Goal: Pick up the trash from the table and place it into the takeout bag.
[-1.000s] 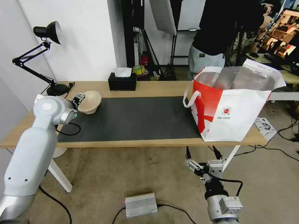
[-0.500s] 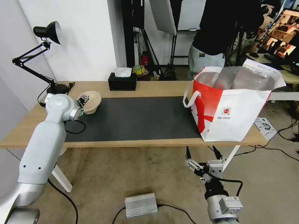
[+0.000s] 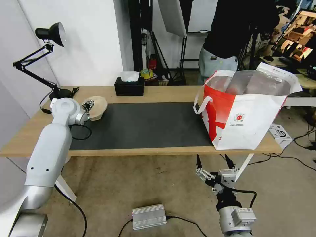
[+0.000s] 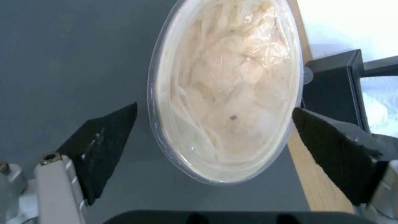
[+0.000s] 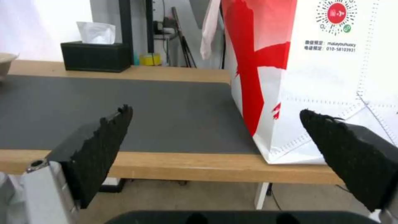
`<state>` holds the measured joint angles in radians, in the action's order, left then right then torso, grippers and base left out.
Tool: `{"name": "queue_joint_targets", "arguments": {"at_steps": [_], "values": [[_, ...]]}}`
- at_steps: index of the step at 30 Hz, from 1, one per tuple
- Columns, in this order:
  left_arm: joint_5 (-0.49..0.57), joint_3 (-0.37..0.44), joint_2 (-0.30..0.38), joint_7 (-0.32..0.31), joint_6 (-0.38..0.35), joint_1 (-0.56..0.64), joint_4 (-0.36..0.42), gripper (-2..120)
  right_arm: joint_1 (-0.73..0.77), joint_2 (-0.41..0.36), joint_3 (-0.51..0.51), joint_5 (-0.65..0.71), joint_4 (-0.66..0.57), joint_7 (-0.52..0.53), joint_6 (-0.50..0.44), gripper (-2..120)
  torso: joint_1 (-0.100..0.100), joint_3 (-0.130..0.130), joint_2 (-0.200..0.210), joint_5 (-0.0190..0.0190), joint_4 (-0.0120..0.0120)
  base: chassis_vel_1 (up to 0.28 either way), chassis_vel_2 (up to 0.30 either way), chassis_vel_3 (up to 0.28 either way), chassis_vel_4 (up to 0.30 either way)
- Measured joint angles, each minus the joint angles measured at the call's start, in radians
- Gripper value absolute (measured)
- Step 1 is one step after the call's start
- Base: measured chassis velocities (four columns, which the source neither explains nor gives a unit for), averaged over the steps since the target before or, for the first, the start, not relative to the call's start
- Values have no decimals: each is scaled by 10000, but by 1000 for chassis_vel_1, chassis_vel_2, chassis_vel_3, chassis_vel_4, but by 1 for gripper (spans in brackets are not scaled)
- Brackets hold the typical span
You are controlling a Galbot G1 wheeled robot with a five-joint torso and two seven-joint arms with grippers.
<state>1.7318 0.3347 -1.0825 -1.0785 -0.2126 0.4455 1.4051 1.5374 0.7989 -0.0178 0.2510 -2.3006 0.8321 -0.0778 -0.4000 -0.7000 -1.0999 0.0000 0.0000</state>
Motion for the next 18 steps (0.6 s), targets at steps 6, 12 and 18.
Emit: {"name": "queue_joint_targets", "arguments": {"at_steps": [6, 12, 18], "values": [[-391, -25, -101, 444, -41, -65, -325, 100, 0, 0, 0, 0, 0, 0, 0, 100, 0, 0, 0, 0, 0, 0, 0, 0, 0], [-547, -48, -206, 554, -159, -173, -645, 100, 0, 0, 0, 0, 0, 0, 0, 100, 0, 0, 0, -1, 0, 0, 0, 0, 0], [-719, -48, -318, 670, -190, -292, -950, 100, 0, 0, 0, 0, 0, 0, 0, 100, 0, 0, 0, 0, 0, 0, 0, 0, 0]]}}
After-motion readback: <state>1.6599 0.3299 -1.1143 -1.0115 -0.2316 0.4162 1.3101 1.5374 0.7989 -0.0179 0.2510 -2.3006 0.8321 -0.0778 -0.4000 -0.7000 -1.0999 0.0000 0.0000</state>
